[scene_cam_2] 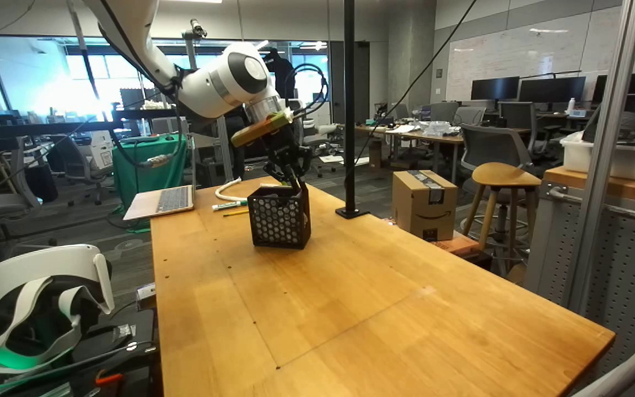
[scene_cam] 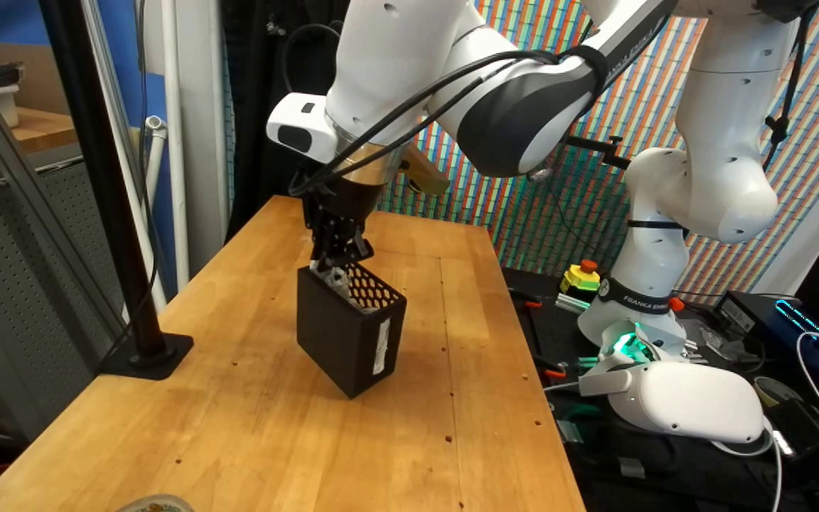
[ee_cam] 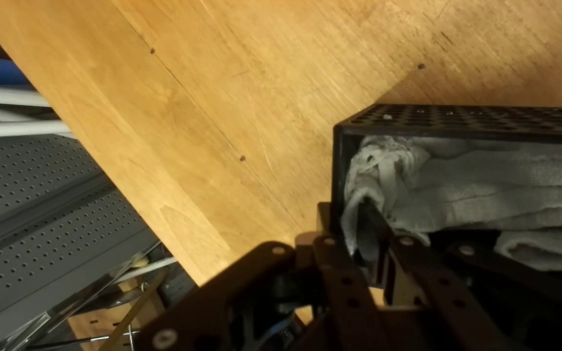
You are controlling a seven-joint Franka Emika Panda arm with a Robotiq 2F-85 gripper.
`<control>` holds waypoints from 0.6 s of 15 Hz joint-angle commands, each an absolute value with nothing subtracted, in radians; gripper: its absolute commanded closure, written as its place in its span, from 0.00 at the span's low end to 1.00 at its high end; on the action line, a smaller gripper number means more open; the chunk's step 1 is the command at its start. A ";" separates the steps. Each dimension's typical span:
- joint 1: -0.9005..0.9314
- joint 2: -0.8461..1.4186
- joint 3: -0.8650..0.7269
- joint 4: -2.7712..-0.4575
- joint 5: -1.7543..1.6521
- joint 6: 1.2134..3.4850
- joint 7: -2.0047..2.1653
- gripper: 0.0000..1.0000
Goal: Put the towel in the box
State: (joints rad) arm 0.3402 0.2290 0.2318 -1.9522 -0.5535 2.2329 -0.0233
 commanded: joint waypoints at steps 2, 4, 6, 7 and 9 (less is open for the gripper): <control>0.351 0.234 0.233 -1.944 -0.577 2.242 -0.007 0.82; 0.351 0.233 0.235 -1.951 -0.572 2.245 -0.010 0.82; 0.350 0.232 0.238 -1.957 -0.562 2.247 -0.016 0.81; 0.350 0.232 0.240 -1.959 -0.559 2.248 -0.018 0.80; 0.349 0.230 0.245 -1.966 -0.546 2.251 -0.023 0.81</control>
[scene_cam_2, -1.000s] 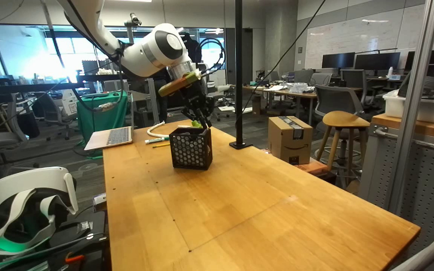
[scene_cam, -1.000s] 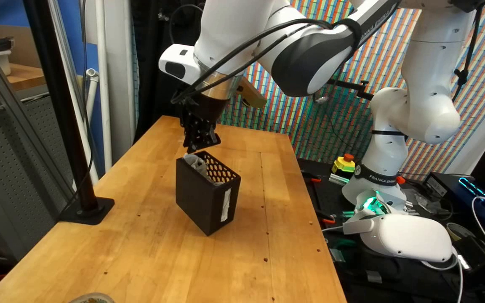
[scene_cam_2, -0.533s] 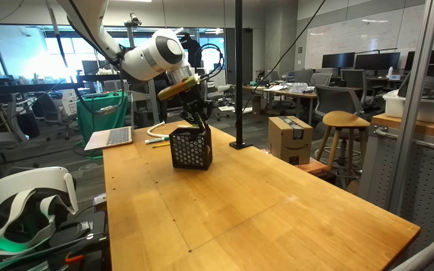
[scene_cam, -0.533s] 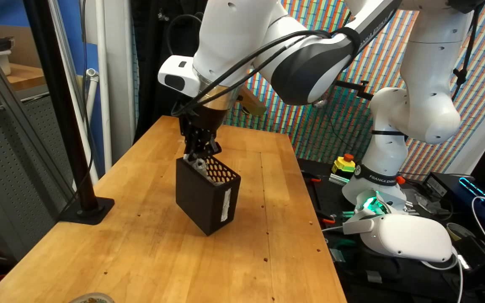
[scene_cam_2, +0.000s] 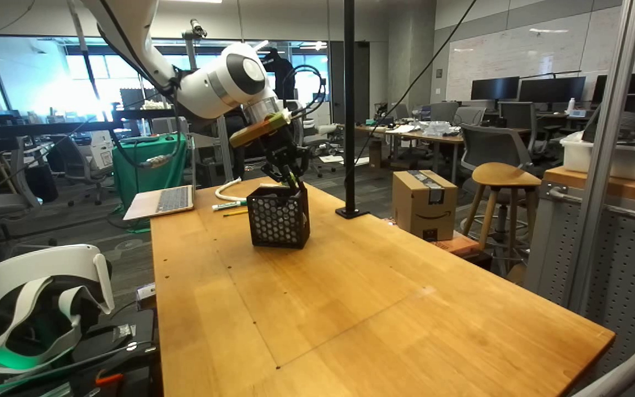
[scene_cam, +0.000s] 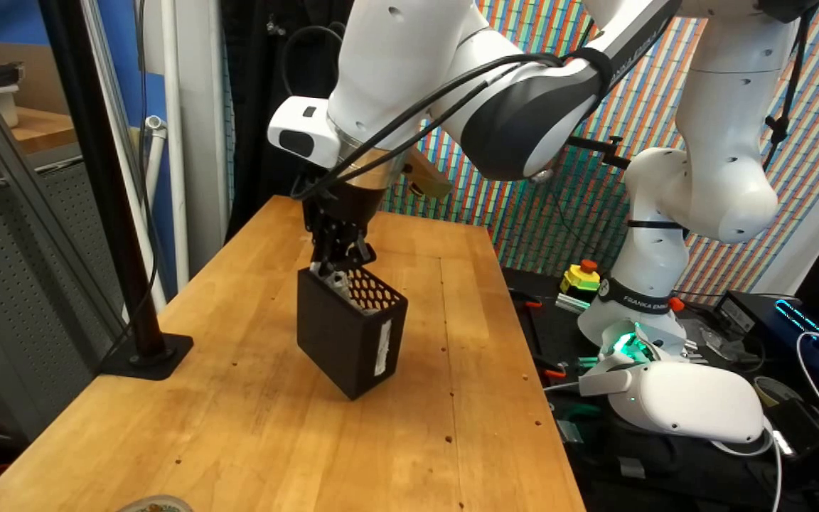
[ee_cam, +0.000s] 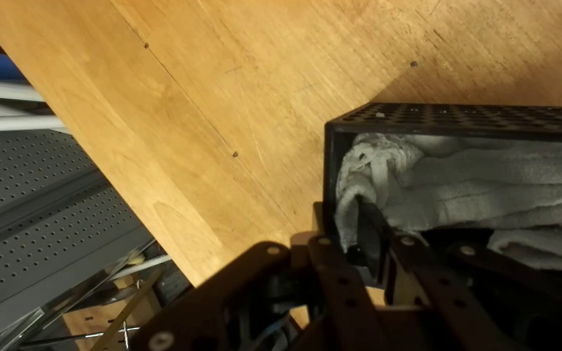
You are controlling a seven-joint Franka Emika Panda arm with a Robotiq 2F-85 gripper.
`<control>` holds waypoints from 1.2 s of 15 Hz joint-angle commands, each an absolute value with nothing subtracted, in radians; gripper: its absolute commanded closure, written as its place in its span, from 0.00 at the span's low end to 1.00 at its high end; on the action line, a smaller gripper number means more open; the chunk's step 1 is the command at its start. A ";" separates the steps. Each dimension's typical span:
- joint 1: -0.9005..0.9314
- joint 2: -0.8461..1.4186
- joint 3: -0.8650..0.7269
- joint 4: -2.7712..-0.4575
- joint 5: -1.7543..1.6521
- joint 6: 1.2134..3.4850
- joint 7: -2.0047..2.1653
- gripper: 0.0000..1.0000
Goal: Put the towel in the box
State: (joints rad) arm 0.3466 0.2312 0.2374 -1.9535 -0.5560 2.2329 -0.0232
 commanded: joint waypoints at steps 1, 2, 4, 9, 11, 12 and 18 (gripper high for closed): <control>0.350 0.225 0.250 -1.972 -0.538 2.255 -0.025 0.81; 0.351 0.221 0.254 -1.978 -0.534 2.258 -0.028 0.81; 0.357 0.216 0.262 -1.983 -0.542 2.262 -0.023 0.82; 0.367 0.208 0.276 -1.990 -0.549 2.267 -0.024 0.80; 0.369 0.206 0.277 -1.991 -0.550 2.270 -0.023 0.81; 0.369 0.205 0.277 -1.991 -0.552 2.272 -0.022 0.82; 0.371 0.194 0.280 -1.992 -0.553 2.291 -0.026 0.81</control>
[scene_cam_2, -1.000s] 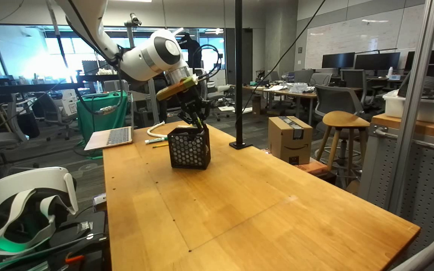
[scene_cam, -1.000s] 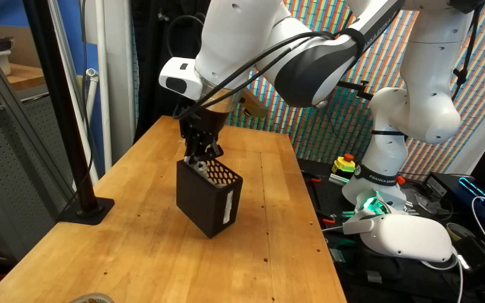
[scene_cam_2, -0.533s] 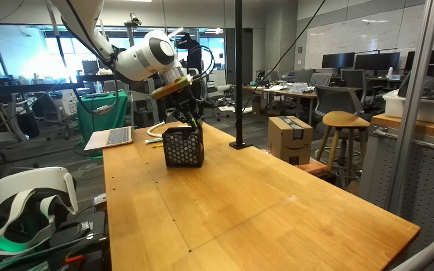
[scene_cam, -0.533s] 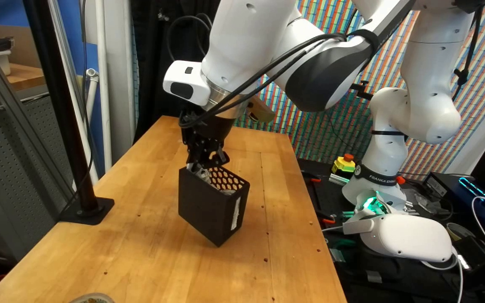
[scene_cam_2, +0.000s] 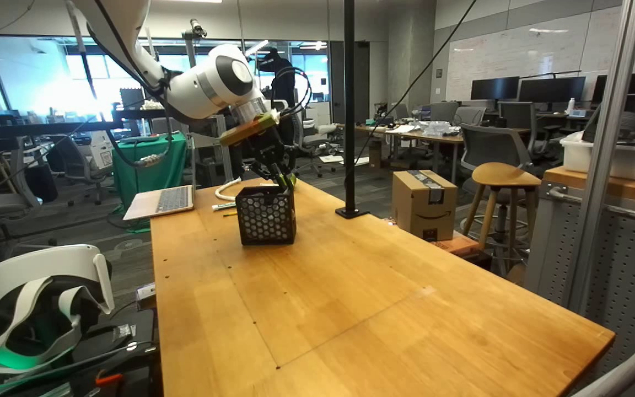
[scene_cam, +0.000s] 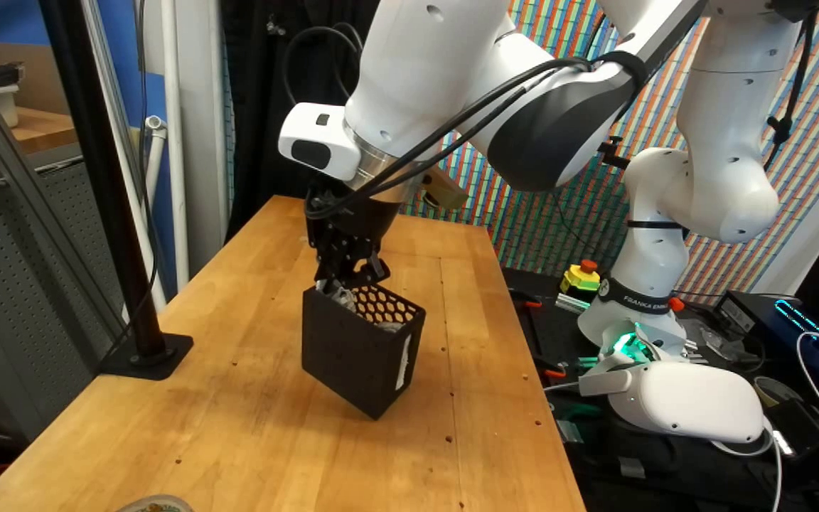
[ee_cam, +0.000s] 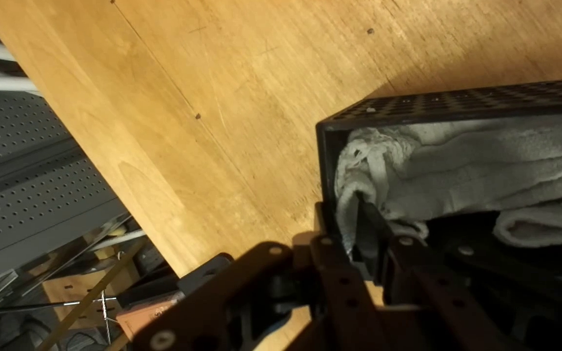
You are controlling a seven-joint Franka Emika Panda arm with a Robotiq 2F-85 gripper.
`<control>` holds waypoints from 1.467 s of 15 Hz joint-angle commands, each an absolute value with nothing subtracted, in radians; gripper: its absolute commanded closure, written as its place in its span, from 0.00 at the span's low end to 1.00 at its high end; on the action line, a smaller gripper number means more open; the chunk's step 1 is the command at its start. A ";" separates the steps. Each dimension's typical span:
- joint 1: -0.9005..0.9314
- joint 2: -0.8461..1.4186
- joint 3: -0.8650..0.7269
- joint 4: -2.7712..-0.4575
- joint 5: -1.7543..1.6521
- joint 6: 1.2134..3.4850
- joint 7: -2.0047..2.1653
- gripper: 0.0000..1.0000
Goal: Put the towel in the box
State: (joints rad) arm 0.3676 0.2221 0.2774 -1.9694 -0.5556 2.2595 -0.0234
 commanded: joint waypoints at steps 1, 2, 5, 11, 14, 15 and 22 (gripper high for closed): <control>0.373 0.192 0.281 -1.997 -0.556 2.297 -0.024 0.81; 0.374 0.189 0.282 -2.002 -0.558 2.302 -0.023 0.82; 0.377 0.175 0.288 -2.014 -0.557 2.323 -0.025 0.81; 0.373 0.157 0.287 -2.044 -0.553 2.330 -0.032 0.81; 0.365 0.161 0.284 -2.057 -0.541 2.324 -0.043 0.81; 0.362 0.163 0.283 -2.061 -0.538 2.323 -0.046 0.81; 0.353 0.182 0.285 -2.074 -0.514 2.318 -0.065 0.81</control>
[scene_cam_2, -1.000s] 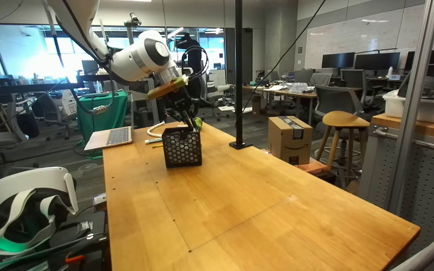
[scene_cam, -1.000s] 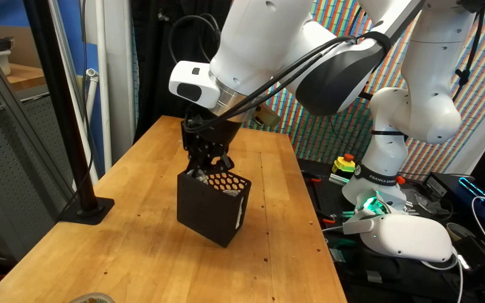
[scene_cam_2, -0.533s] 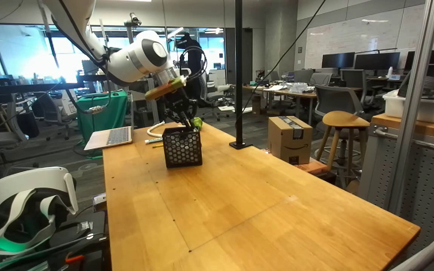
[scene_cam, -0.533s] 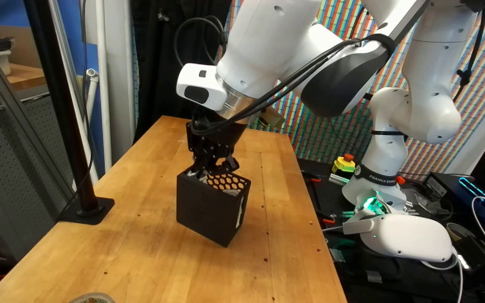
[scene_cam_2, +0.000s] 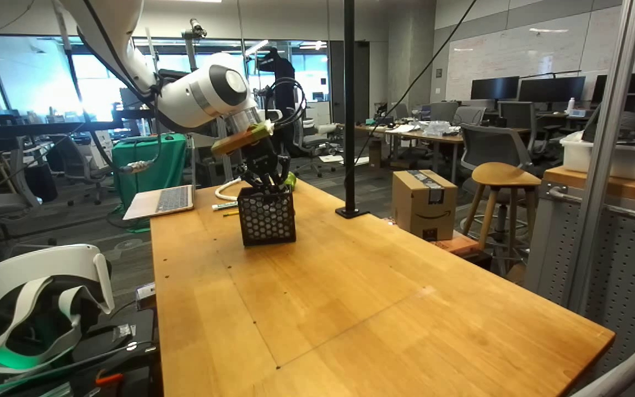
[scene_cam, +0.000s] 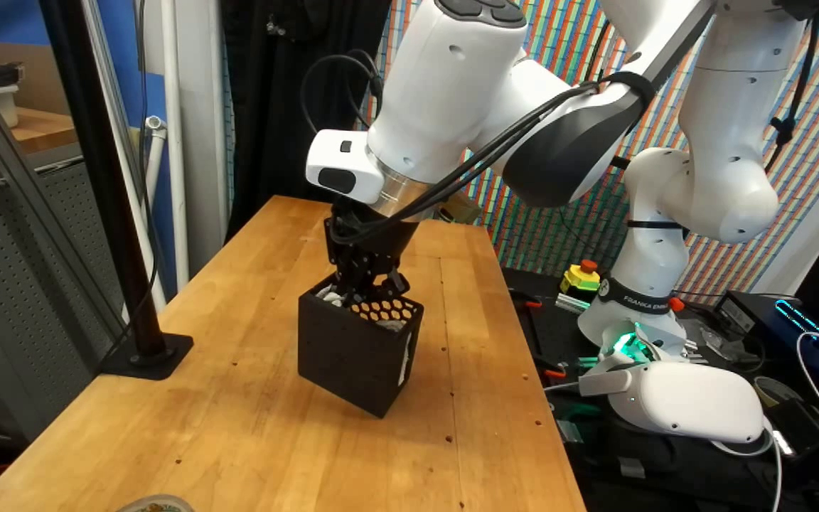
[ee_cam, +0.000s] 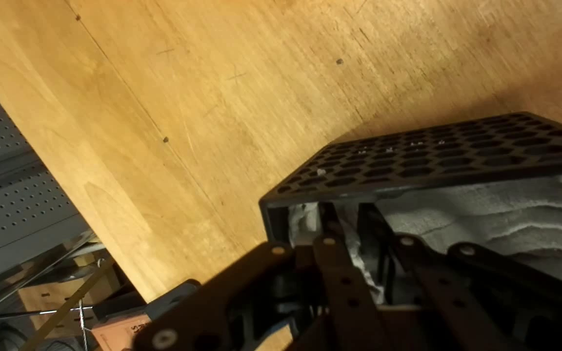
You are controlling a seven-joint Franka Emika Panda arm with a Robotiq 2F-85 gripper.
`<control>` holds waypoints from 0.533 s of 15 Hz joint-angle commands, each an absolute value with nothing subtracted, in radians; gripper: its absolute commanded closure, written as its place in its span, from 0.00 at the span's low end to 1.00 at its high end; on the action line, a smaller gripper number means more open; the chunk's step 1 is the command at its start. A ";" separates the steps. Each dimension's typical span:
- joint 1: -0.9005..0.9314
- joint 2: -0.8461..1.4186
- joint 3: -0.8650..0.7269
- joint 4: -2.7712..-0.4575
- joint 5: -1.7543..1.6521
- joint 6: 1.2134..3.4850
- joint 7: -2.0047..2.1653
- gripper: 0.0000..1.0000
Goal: Put the towel in the box
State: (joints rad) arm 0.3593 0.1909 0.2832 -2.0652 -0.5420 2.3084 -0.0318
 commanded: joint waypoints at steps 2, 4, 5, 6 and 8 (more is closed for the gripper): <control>0.356 0.189 0.287 -2.071 -0.506 2.316 -0.073 0.82; 0.357 0.200 0.296 -2.066 -0.479 2.315 -0.096 0.81; 0.362 0.210 0.300 -2.061 -0.475 2.312 -0.102 0.81; 0.367 0.223 0.305 -2.056 -0.470 2.307 -0.112 0.81; 0.381 0.276 0.308 -2.031 -0.473 2.278 -0.115 0.81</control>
